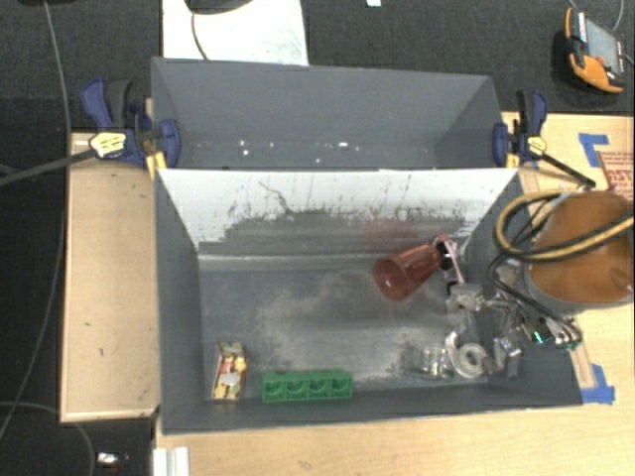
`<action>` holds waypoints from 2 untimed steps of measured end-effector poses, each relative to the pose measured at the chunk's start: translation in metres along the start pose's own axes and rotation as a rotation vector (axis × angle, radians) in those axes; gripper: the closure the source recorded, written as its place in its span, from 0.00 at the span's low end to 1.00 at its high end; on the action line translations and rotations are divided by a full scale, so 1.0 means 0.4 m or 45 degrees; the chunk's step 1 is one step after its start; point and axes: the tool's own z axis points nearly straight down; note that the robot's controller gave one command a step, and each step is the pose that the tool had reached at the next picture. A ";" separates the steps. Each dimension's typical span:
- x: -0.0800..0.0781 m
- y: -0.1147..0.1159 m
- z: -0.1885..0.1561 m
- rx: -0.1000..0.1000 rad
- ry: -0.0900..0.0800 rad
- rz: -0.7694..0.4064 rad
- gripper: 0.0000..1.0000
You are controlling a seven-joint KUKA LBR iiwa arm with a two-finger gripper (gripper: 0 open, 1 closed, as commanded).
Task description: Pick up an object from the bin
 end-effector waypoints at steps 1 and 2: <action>0.009 0.011 0.004 0.002 -0.001 0.042 1.00; 0.009 0.011 0.004 0.002 -0.001 0.041 1.00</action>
Offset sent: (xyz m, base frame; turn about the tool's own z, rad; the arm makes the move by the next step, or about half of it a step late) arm 0.0000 0.0000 0.0000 0.0000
